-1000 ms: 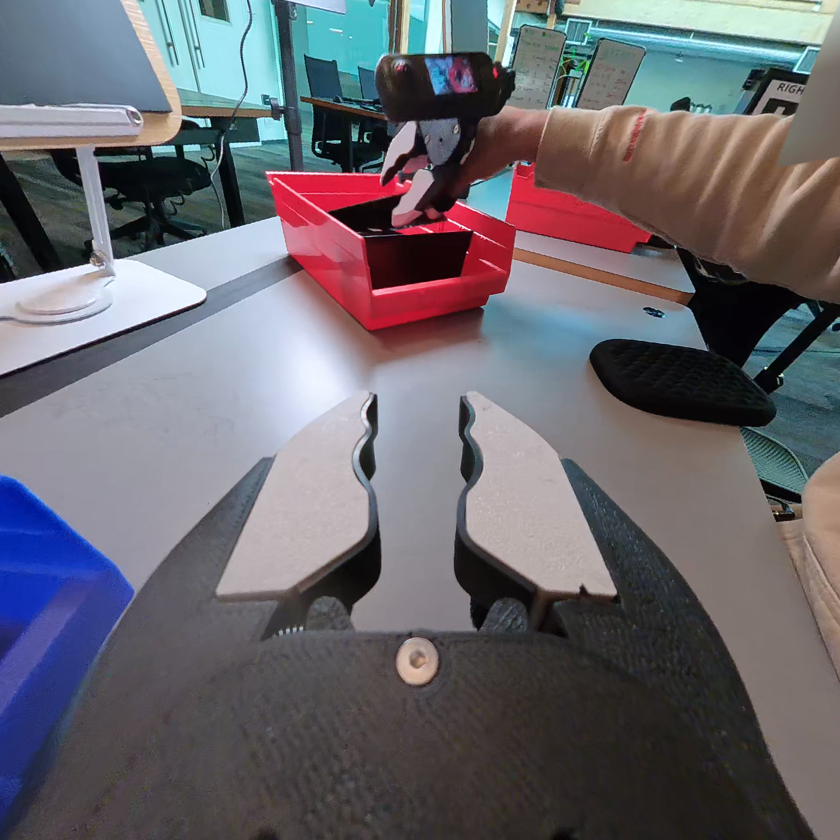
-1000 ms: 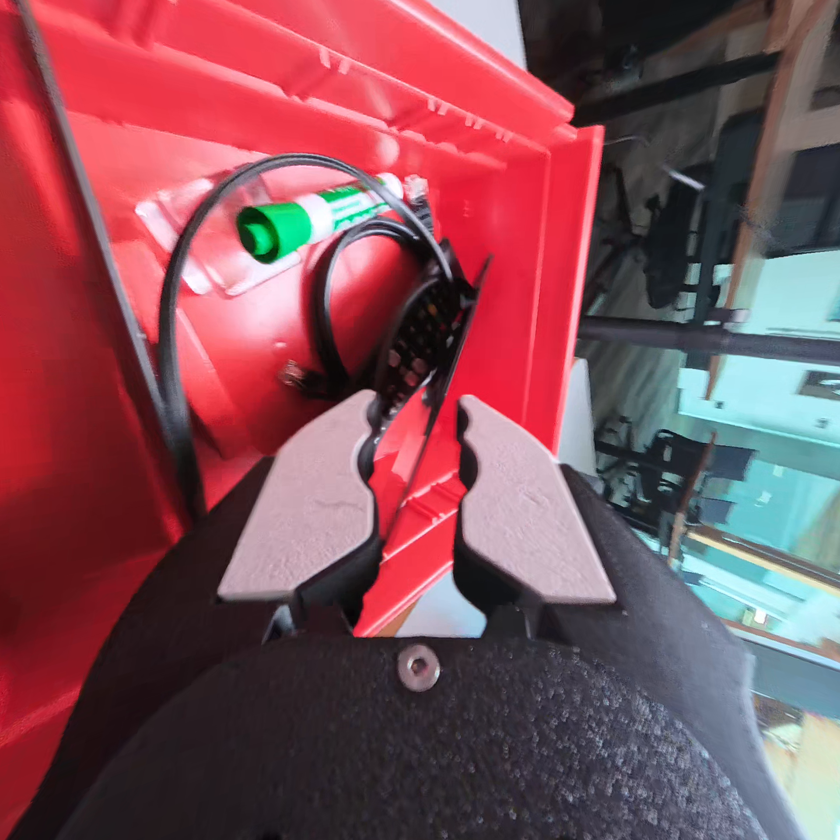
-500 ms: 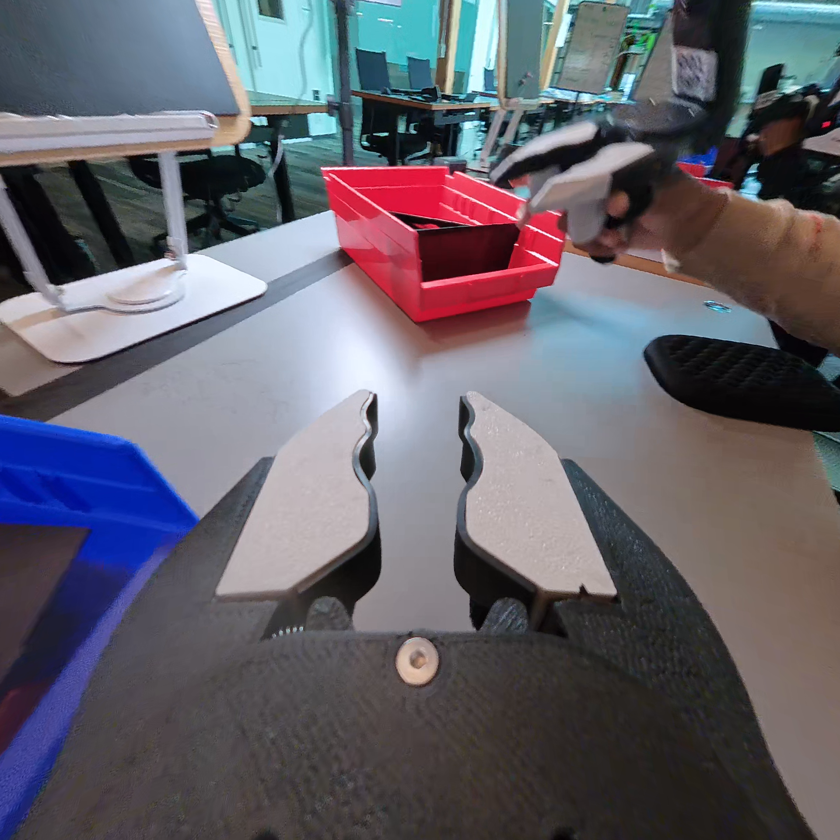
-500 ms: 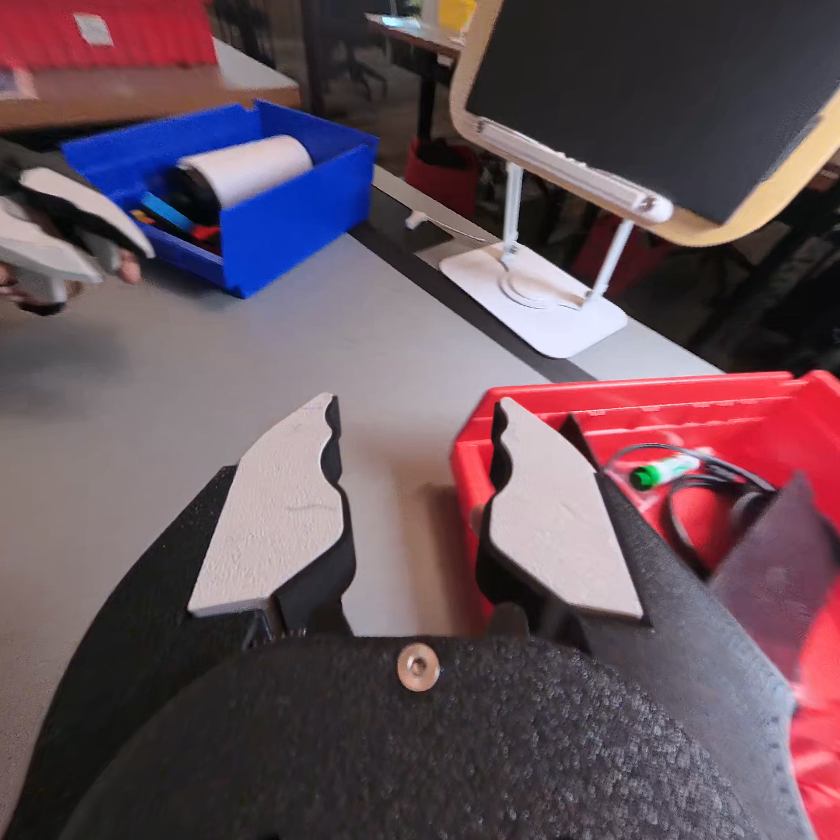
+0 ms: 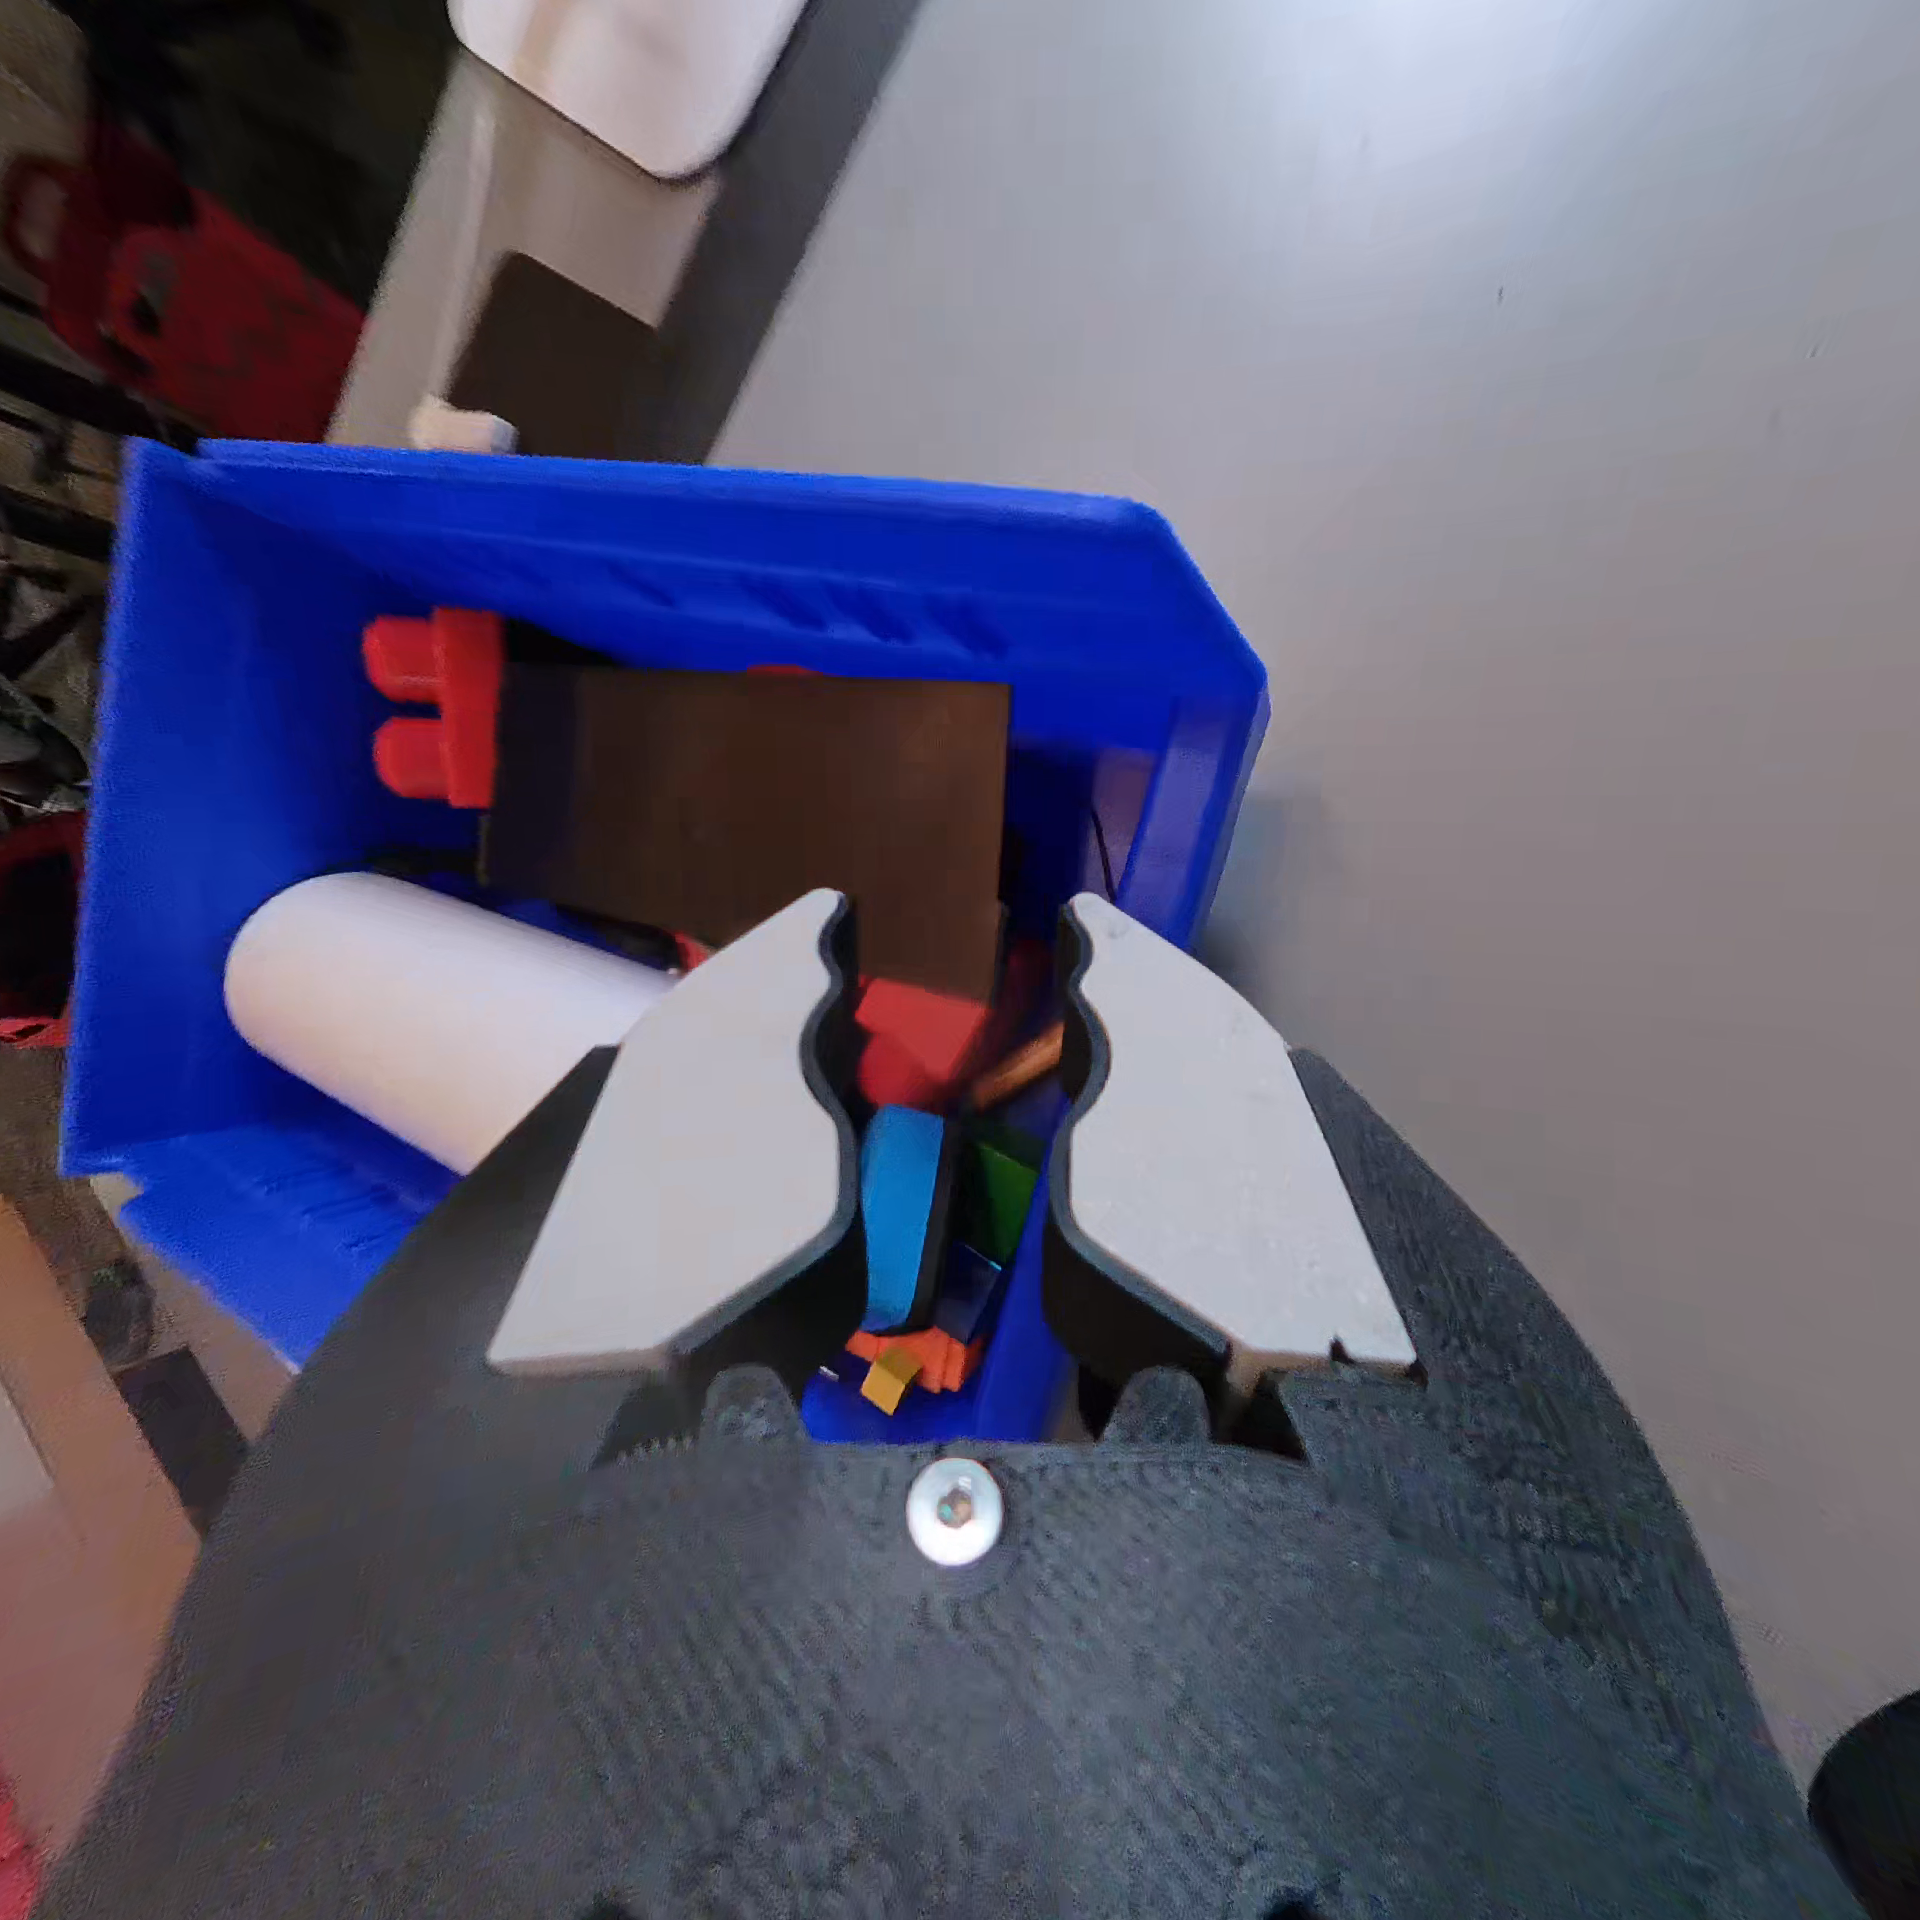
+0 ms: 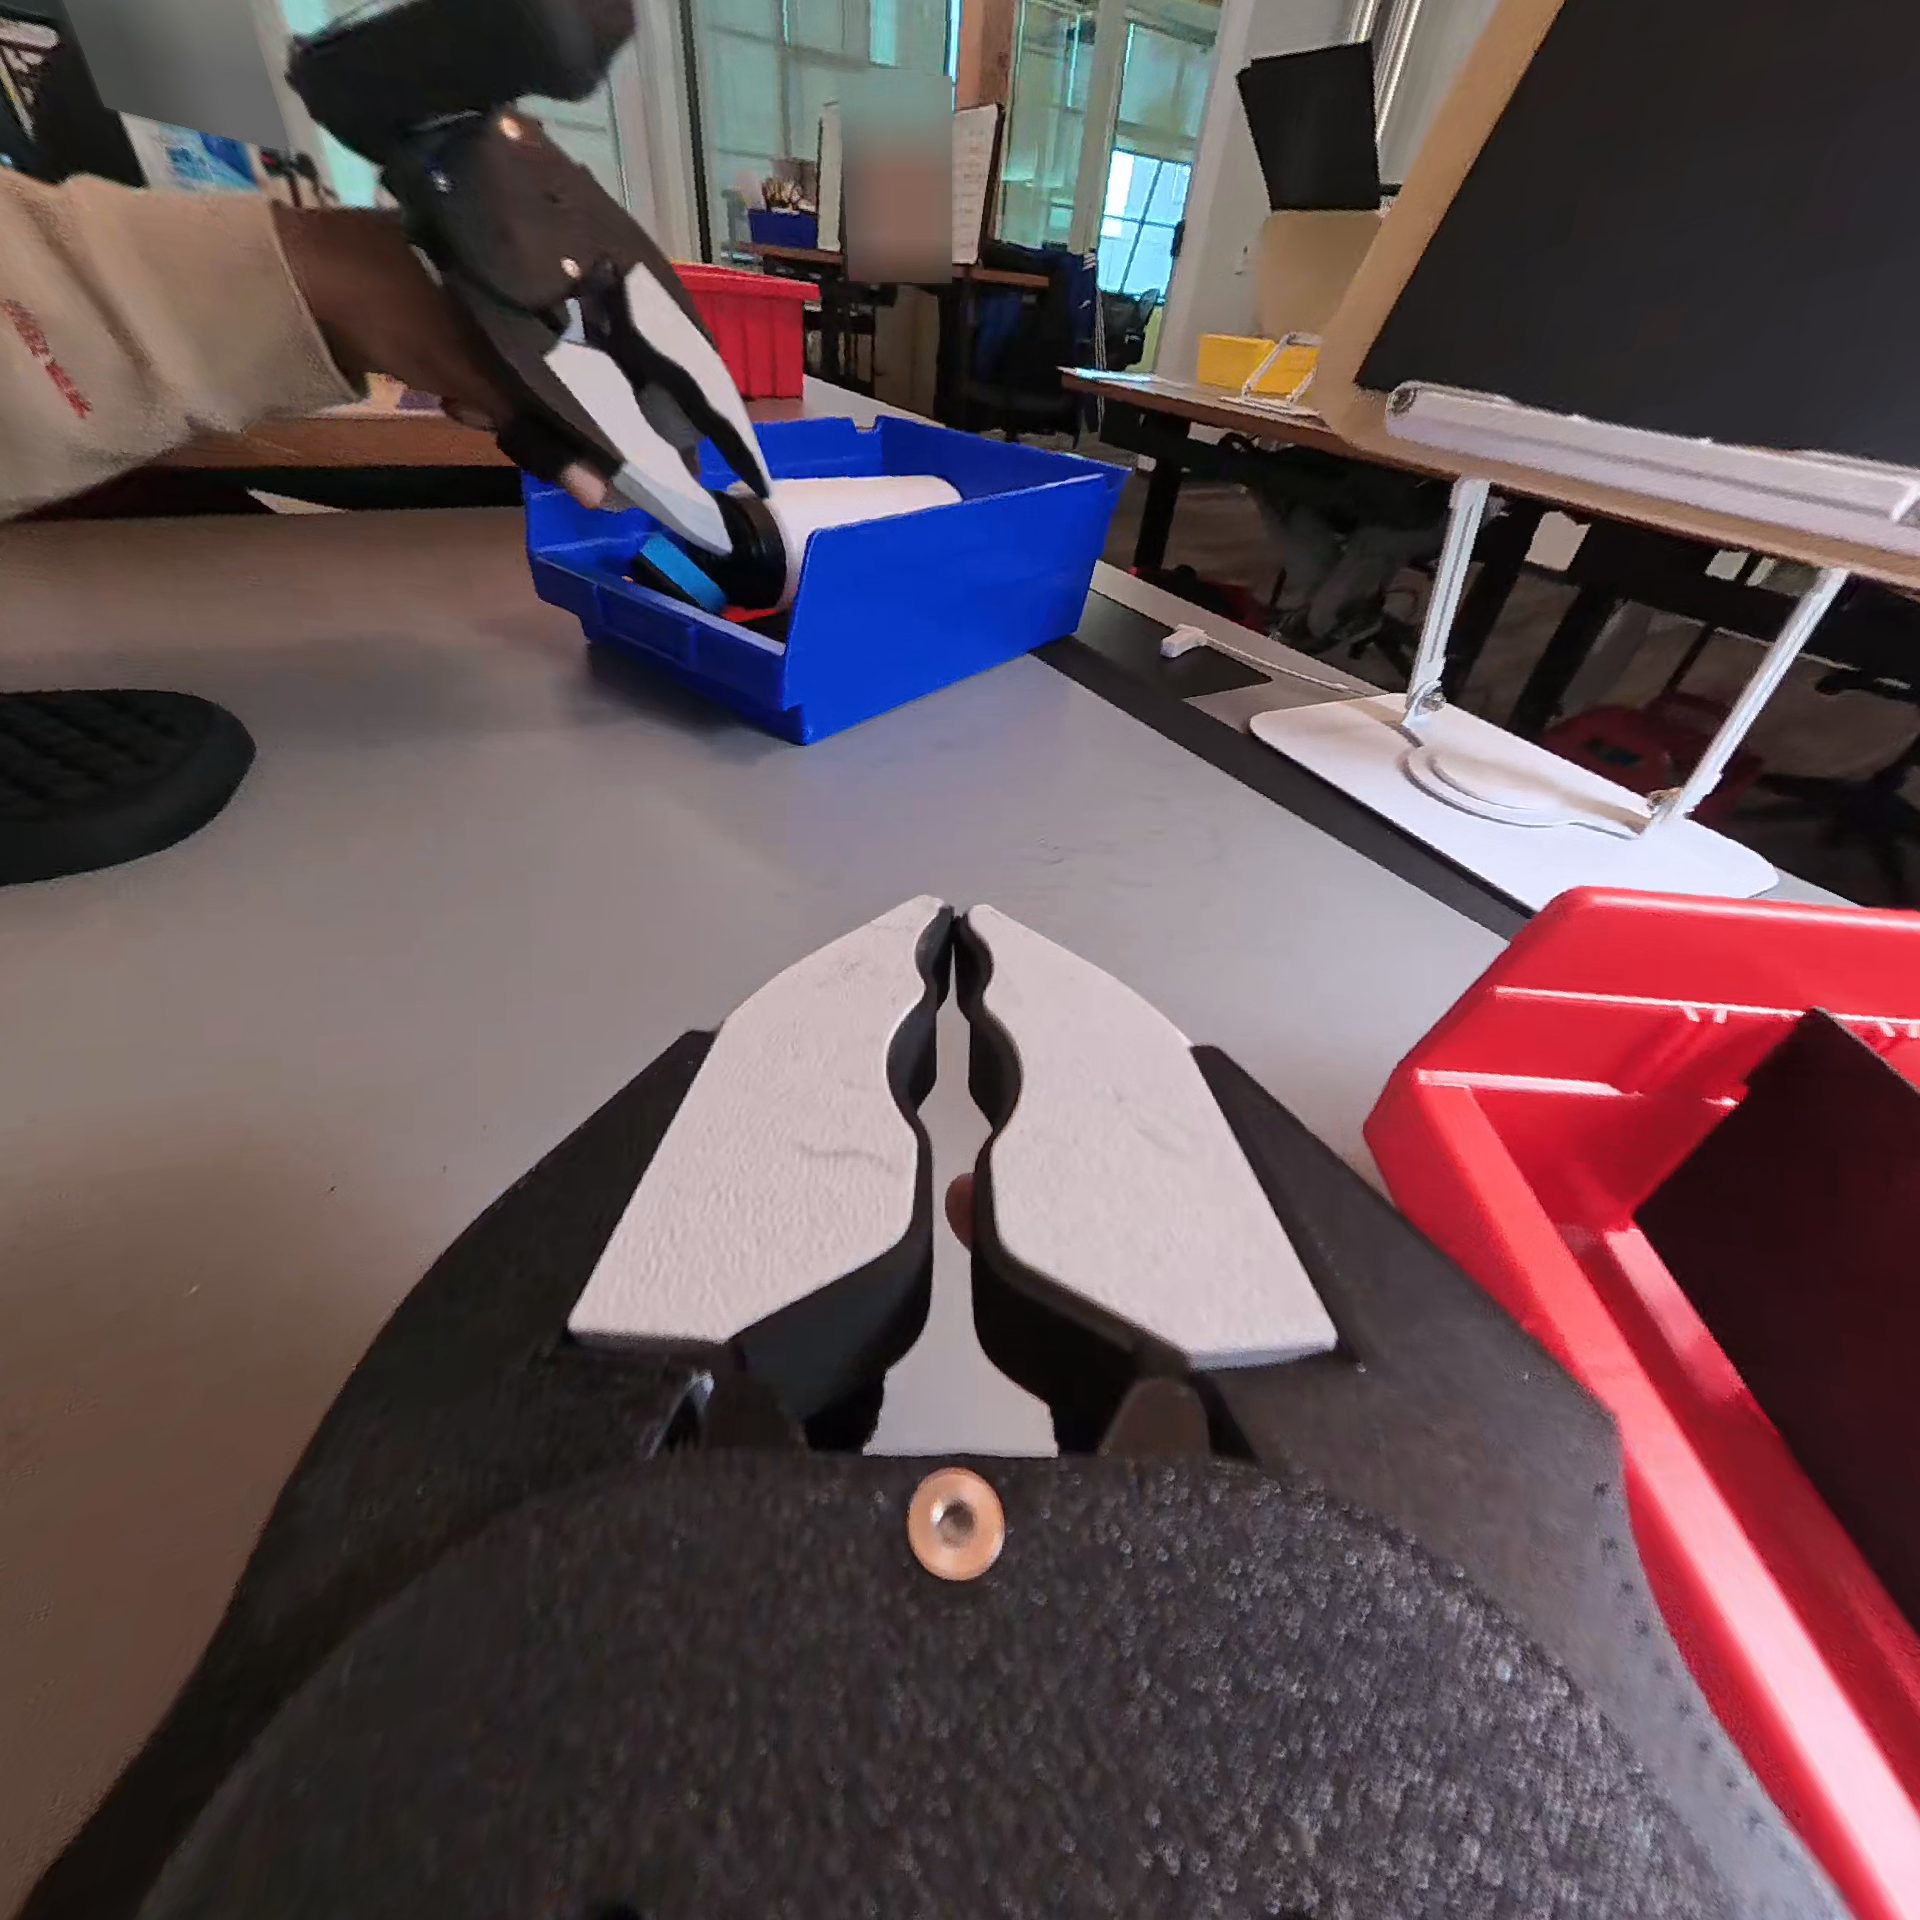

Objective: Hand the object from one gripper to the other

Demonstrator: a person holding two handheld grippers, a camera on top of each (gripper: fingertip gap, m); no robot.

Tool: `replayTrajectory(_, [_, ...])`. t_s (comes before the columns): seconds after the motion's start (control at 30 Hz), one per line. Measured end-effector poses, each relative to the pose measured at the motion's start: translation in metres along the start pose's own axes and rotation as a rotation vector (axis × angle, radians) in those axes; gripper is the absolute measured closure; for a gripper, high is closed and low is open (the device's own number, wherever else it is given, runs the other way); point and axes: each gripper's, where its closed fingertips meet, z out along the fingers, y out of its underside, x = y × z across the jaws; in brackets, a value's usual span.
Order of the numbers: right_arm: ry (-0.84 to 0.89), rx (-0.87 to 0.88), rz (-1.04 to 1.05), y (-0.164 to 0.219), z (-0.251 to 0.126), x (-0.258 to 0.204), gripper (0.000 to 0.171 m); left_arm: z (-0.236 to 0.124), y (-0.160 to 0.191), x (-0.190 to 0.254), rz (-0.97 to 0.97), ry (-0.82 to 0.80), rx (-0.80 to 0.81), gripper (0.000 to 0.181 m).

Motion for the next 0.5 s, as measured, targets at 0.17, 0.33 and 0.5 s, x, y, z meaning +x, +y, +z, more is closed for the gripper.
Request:
replayTrajectory(0.17, [-0.005, -0.028, 0.001, 0.005, -0.002, -0.003, 0.171, 0.037, 0.004, 0.002, 0.075, -0.012, -0.147, 0.141])
replayTrajectory(0.33, [0.012, -0.047, 0.012, 0.005, -0.003, -0.003, 0.170, 0.058, 0.013, -0.007, 0.105, -0.089, -0.249, 0.147])
replayTrajectory(0.5, [0.044, -0.039, 0.003, 0.006, -0.004, 0.003, 0.170, 0.039, 0.000, -0.023, 0.129, -0.206, -0.160, 0.172])
